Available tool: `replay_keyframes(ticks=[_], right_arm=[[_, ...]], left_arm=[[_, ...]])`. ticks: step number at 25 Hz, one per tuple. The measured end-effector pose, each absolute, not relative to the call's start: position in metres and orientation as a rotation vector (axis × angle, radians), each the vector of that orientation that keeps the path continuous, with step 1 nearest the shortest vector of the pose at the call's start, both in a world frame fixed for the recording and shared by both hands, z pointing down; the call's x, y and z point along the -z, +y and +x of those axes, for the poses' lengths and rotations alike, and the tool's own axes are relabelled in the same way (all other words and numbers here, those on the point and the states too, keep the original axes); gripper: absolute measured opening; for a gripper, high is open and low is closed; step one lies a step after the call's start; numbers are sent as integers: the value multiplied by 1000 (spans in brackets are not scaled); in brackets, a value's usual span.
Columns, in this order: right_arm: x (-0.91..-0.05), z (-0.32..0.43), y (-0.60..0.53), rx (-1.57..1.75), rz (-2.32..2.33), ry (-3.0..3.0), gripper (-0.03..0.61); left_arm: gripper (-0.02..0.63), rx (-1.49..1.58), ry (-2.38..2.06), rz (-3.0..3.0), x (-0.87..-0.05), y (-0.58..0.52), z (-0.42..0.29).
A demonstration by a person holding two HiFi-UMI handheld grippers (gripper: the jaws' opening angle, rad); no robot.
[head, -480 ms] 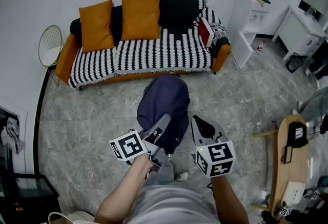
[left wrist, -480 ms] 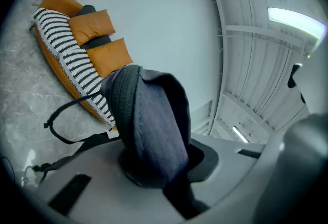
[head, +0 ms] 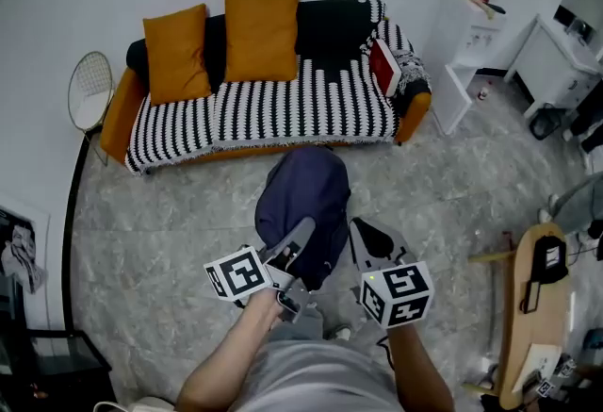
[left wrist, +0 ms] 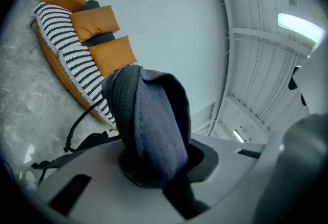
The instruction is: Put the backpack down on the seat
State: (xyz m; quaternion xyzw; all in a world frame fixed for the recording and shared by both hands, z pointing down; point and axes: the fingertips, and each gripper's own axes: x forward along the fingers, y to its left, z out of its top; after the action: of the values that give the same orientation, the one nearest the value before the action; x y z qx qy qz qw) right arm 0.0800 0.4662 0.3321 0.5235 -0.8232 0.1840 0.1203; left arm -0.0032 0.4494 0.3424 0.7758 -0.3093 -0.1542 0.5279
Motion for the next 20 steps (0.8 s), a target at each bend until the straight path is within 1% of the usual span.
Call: replay_keyframes(ticks=[10,20], right_arm=[[-326,38,411,-510,1515,-2390,2],[-328,36,377,-511,1501,-2388,2]], left_arm=[[46,393,-710,1866,-335,397,-41],[46,388,-729,1850,-338,361,-49]])
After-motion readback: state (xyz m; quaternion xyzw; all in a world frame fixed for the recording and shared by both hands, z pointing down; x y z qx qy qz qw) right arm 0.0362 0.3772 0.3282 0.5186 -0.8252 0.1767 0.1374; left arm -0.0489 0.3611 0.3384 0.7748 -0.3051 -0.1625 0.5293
